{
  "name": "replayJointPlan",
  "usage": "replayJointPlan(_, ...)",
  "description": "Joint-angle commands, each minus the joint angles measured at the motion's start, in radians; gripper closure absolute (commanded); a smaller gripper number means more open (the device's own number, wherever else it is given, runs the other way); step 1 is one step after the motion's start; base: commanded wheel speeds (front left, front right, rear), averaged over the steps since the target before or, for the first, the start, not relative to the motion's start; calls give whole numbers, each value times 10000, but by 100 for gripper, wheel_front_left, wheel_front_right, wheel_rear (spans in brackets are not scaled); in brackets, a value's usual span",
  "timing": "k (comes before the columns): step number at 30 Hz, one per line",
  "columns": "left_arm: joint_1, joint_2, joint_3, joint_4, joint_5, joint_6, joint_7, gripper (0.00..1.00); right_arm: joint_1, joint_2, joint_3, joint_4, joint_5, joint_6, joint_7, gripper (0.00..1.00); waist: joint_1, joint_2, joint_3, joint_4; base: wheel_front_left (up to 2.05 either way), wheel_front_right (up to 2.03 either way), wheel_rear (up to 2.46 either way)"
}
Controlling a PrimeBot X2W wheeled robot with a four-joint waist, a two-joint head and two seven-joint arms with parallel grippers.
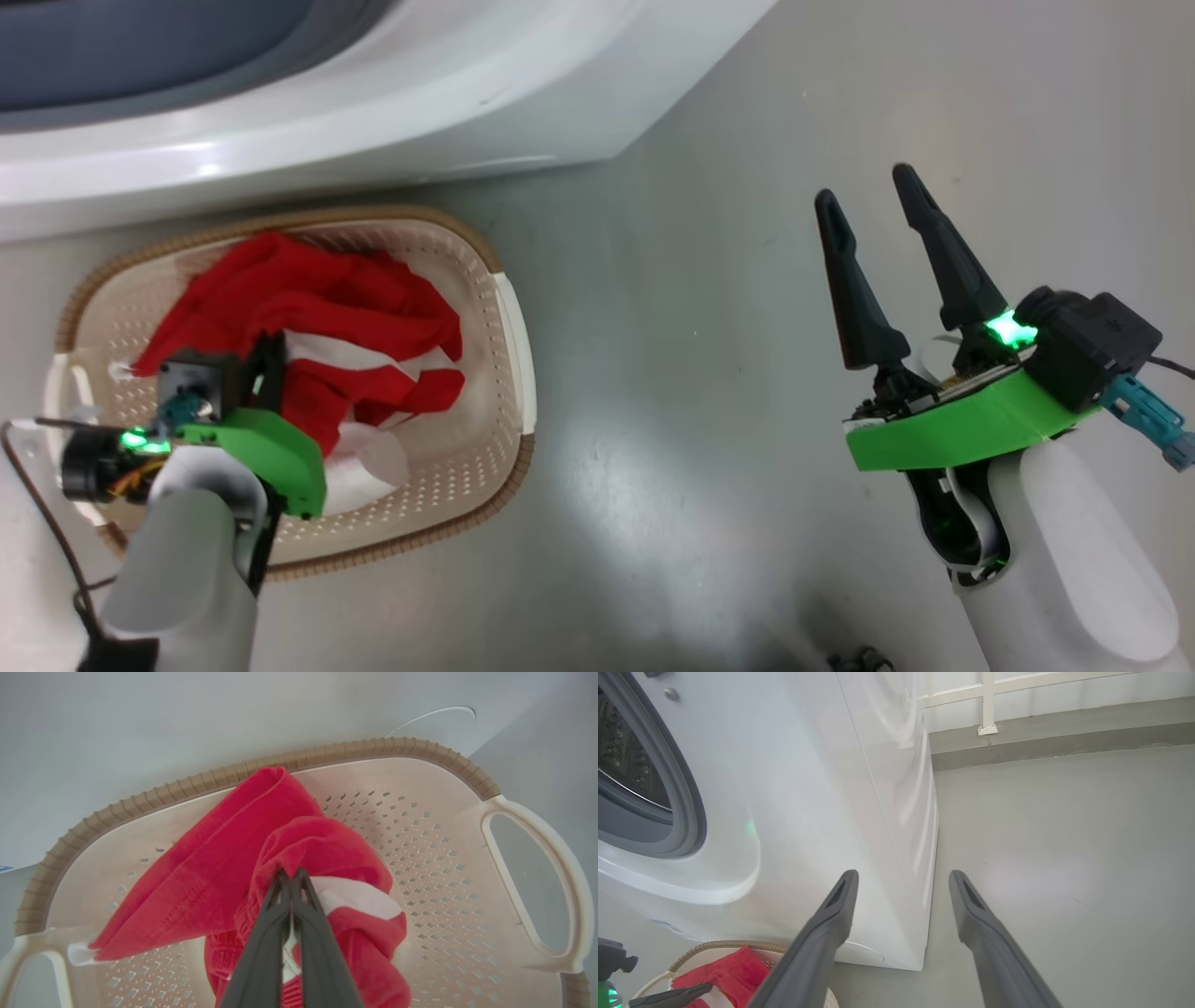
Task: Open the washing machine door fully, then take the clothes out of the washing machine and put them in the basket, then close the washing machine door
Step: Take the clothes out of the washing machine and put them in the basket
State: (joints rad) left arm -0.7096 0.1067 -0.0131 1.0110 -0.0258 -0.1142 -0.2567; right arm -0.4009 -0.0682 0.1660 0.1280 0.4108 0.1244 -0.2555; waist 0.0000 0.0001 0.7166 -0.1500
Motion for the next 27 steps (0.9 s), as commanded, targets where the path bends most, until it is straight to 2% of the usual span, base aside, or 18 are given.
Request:
replayJointPlan(1,23,386,179,120,42,30,-51,100,74,40,224,-239,-105,63,-63,0,0,-1,423,-169,0,0,0)
replayJointPlan(16,-863,584,50,1437,-305,-76,-51,100,-136,92,252,-212,-207,63,-63,0,0,-1,695,-251,0,0,0)
replayJointPlan(17,-872,580,46,1447,-331,-81,-51,97,-145,93,247,-204,-216,63,-63,0,0,-1,665,-238,0,0,0)
replayJointPlan(18,-874,572,42,1446,-358,-86,-51,87,-148,91,241,-197,-222,63,-63,0,0,-1,632,-223,0,0,0)
replayJointPlan(20,-848,538,46,1418,-423,-95,-51,60,-145,78,221,-175,-228,63,-63,0,0,-1,533,-169,0,0,0)
replayJointPlan(21,-810,511,51,1409,-459,-99,-51,53,-130,69,212,-153,-232,63,-63,0,0,-1,457,-135,0,0,0)
replayJointPlan(22,-810,511,51,1409,-459,-99,-51,53,-130,69,212,-153,-232,63,-63,0,0,-1,457,-135,0,0,0)
replayJointPlan(23,-771,489,67,1383,-504,-102,-51,40,-119,59,209,-134,-231,63,-63,0,0,-1,385,-106,0,0,0)
replayJointPlan(24,-729,474,89,1340,-555,-107,-51,21,-111,48,206,-118,-227,63,-63,0,0,-1,311,-80,0,0,0)
replayJointPlan(25,-681,456,101,1290,-596,-112,-51,7,-102,35,202,-101,-222,63,-63,0,0,-1,228,-54,0,0,0)
replayJointPlan(26,-623,427,103,1228,-628,-116,-51,0,-89,22,195,-84,-218,63,-63,0,0,-1,135,-22,0,0,0)
replayJointPlan(27,-556,391,116,1158,-670,-120,-51,0,-72,8,185,-69,-215,63,-63,0,0,-1,34,12,0,0,0)
